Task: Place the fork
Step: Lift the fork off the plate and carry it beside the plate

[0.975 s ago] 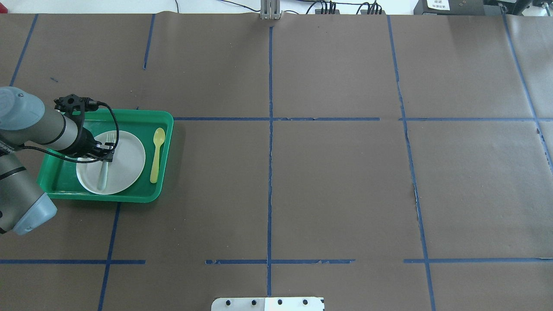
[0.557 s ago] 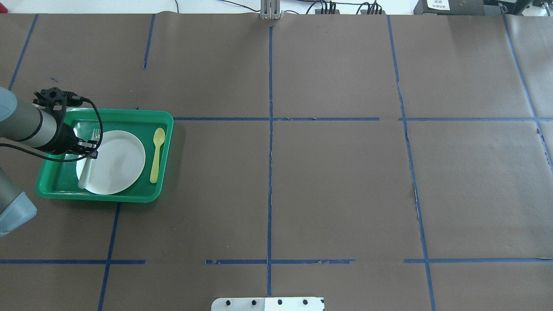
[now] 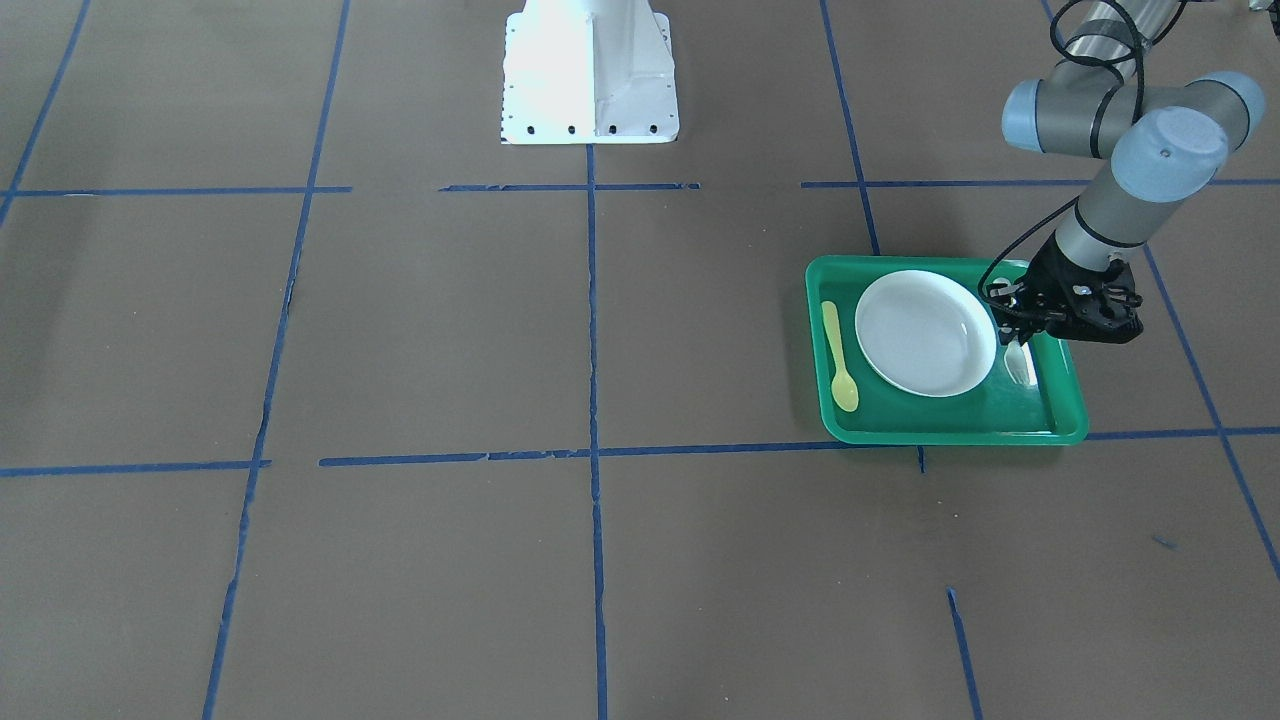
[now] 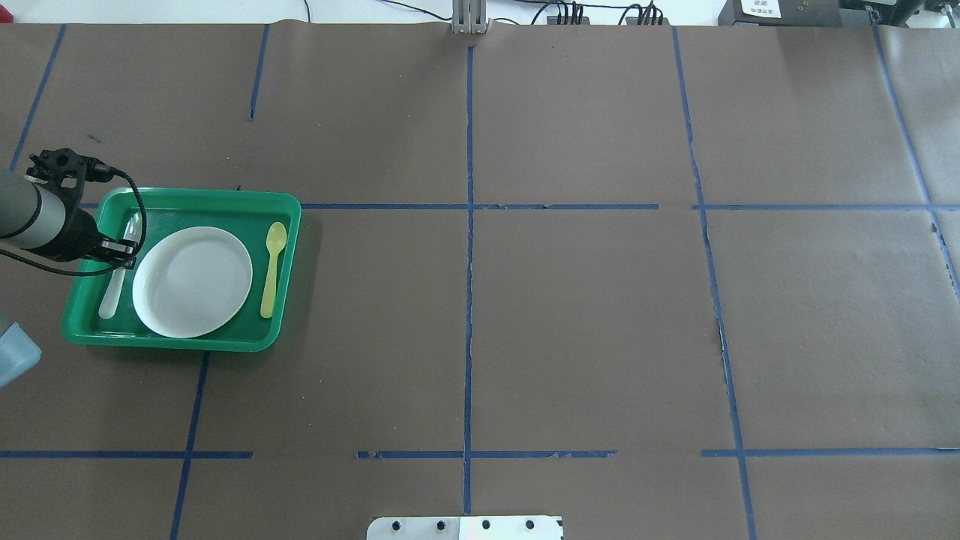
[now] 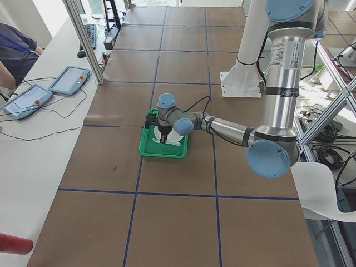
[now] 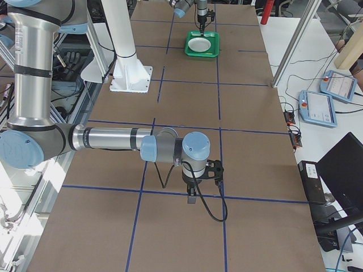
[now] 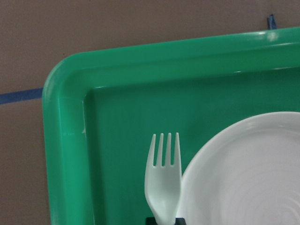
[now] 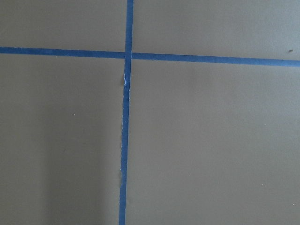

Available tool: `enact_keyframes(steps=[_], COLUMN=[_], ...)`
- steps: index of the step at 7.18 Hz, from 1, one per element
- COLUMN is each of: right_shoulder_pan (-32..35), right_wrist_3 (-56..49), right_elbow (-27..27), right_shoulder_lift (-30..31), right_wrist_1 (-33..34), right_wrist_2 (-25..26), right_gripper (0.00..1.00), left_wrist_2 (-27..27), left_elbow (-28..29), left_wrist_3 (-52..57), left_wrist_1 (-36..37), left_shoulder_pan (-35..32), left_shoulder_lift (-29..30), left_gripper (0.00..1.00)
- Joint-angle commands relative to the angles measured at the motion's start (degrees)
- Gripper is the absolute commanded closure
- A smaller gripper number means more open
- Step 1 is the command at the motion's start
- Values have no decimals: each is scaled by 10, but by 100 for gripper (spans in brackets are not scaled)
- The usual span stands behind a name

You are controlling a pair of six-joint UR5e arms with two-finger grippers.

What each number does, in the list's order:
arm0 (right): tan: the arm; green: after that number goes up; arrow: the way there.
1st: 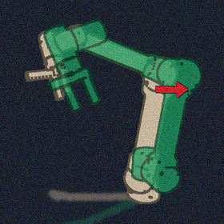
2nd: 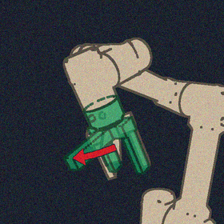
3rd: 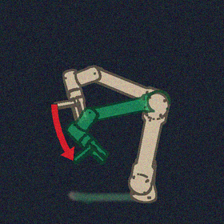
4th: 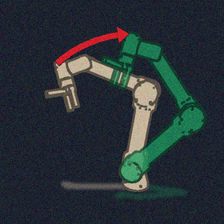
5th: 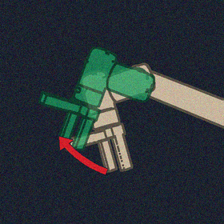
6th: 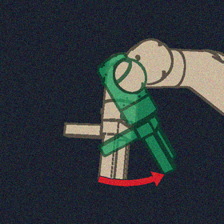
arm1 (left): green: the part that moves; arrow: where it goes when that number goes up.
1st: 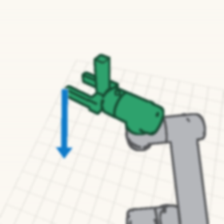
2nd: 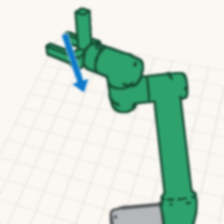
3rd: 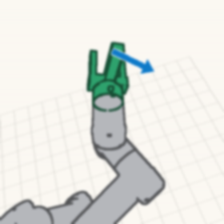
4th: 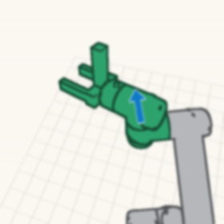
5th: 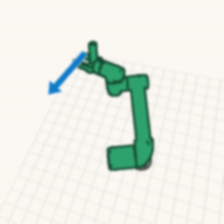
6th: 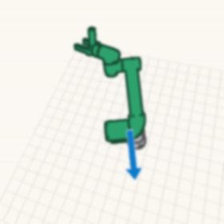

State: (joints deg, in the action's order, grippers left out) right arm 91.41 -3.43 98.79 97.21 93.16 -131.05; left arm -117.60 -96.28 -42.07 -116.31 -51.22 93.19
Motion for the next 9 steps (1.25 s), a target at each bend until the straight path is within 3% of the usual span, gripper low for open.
enact_keyframes(steps=[1, 4, 5, 6, 7, 9], right_shoulder_pan=[0, 0, 0, 0, 0, 0], right_wrist_3=[-1, 0, 0, -1, 0, -1], right_elbow=[0, 0, 0, 0, 0, 0], right_shoulder_lift=[0, 0, 0, 0, 0, 0], right_wrist_1=[0, 0, 0, 0, 0, 0], right_wrist_2=[0, 0, 0, 0, 0, 0], right_gripper=[0, 0, 0, 0, 0, 0], left_wrist_2=[0, -1, -3, -3, -4, -6], left_elbow=[13, 23, 27, 25, 19, -25], left_wrist_3=[1, 1, 2, 1, 2, 58], left_wrist_1=[-7, -7, -7, -8, -9, -1], left_shoulder_pan=[-6, -16, -16, -16, -18, -84], left_shoulder_lift=[0, 0, 0, 1, 1, 2], left_gripper=[100, 100, 14, 0, 0, 0])
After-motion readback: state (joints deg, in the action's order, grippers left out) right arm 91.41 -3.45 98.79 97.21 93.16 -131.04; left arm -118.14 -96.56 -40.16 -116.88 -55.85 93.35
